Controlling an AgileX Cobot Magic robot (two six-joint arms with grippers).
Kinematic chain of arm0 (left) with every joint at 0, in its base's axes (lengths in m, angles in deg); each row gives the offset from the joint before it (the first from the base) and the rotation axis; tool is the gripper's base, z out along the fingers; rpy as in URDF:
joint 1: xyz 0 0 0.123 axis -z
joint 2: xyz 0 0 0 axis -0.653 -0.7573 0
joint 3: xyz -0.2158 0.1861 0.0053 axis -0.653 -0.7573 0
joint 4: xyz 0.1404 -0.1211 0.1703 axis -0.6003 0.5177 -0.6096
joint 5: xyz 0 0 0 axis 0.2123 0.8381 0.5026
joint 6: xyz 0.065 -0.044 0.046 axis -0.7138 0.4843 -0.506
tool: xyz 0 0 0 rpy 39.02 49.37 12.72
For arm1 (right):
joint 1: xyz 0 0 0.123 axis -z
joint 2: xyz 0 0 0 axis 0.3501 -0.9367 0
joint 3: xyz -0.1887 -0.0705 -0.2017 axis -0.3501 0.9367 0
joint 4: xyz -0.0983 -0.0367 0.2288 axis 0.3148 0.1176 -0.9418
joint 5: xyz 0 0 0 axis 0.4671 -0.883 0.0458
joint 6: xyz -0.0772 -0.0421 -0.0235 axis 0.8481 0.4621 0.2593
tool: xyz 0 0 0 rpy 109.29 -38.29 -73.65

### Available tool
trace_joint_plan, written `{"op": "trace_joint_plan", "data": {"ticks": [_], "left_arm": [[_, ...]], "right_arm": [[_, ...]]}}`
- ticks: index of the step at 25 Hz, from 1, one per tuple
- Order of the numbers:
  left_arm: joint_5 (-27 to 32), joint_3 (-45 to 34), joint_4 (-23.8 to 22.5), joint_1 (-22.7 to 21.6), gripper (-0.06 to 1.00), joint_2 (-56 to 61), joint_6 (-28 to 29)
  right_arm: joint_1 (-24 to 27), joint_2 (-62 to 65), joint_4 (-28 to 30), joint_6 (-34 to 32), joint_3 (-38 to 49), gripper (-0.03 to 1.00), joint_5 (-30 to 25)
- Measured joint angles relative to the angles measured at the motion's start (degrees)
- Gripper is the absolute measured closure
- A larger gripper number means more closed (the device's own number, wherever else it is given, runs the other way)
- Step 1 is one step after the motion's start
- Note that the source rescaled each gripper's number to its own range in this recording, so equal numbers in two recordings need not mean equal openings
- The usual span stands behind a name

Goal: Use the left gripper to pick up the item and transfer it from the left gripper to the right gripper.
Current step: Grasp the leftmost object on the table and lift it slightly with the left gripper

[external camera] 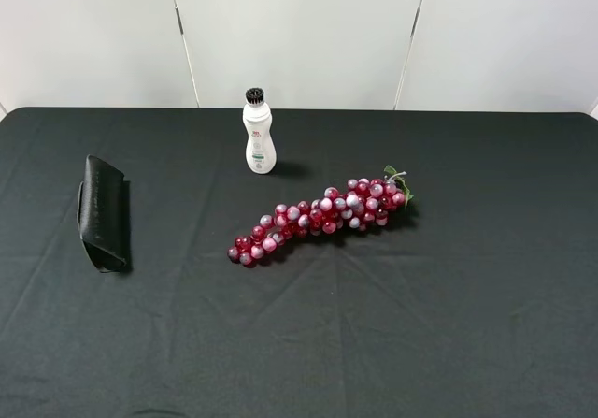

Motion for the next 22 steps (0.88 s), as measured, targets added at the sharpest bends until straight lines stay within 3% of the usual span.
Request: {"op": "trace_joint_plan", "data": {"ticks": [22], "left_arm": [[0.0,0.0,0.0,0.0,-0.06,0.0,0.0]], "right_arm": [[0.0,0.0,0.0,0.0,0.0,-0.03,0.06]]}}
